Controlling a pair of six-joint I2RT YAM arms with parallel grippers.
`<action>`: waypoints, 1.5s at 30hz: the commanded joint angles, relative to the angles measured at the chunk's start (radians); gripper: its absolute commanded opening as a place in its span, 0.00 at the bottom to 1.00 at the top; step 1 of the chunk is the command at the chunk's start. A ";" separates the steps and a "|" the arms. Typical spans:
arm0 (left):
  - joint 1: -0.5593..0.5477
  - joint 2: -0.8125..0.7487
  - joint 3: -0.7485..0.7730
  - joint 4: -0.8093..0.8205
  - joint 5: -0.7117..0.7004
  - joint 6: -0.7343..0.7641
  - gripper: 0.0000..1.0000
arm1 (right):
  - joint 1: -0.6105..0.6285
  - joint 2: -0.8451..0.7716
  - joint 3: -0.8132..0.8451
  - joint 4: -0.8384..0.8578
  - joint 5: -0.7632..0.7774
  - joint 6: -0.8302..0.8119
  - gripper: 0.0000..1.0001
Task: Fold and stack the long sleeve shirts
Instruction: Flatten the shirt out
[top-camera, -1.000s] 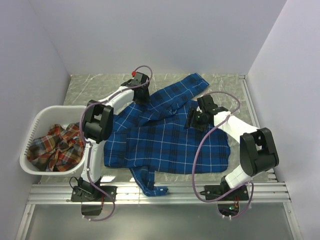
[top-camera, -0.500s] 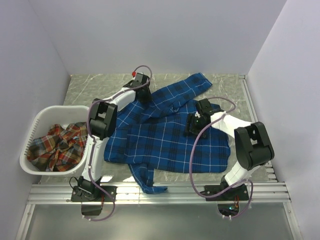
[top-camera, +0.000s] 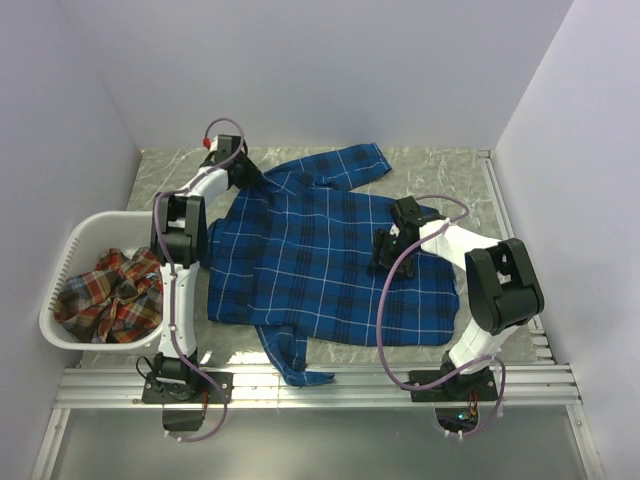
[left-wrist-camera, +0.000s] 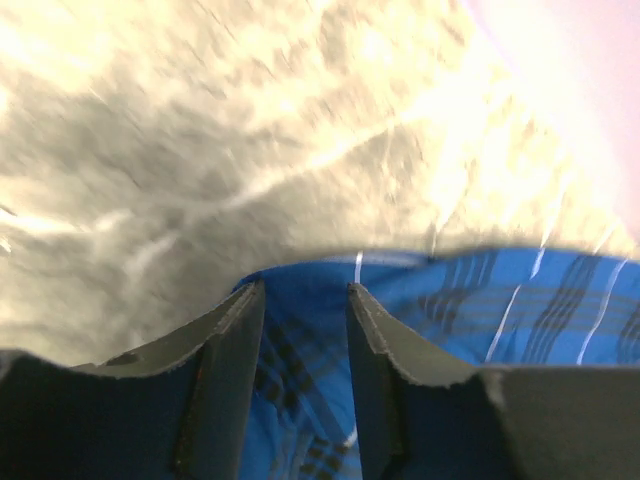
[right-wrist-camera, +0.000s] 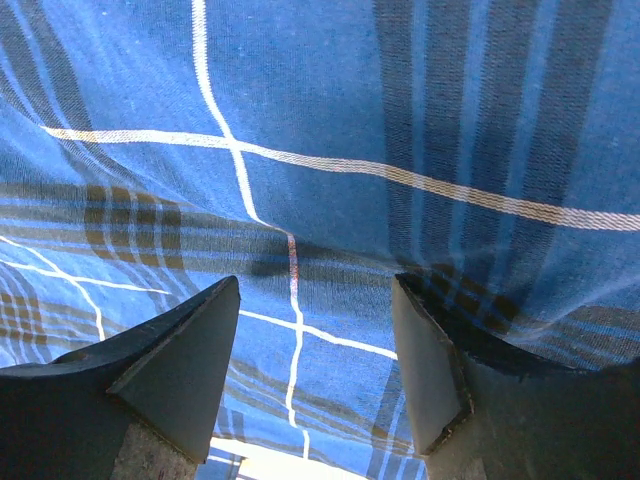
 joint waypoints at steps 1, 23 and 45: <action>0.011 0.045 0.022 0.036 0.003 -0.027 0.46 | -0.016 0.010 -0.030 -0.101 0.050 -0.027 0.70; -0.171 -0.673 -0.676 -0.139 0.052 0.204 0.80 | -0.247 0.194 0.541 -0.051 0.217 0.171 0.61; -0.090 -0.759 -0.980 -0.294 0.052 0.277 0.78 | -0.376 0.606 0.843 -0.086 0.116 0.309 0.60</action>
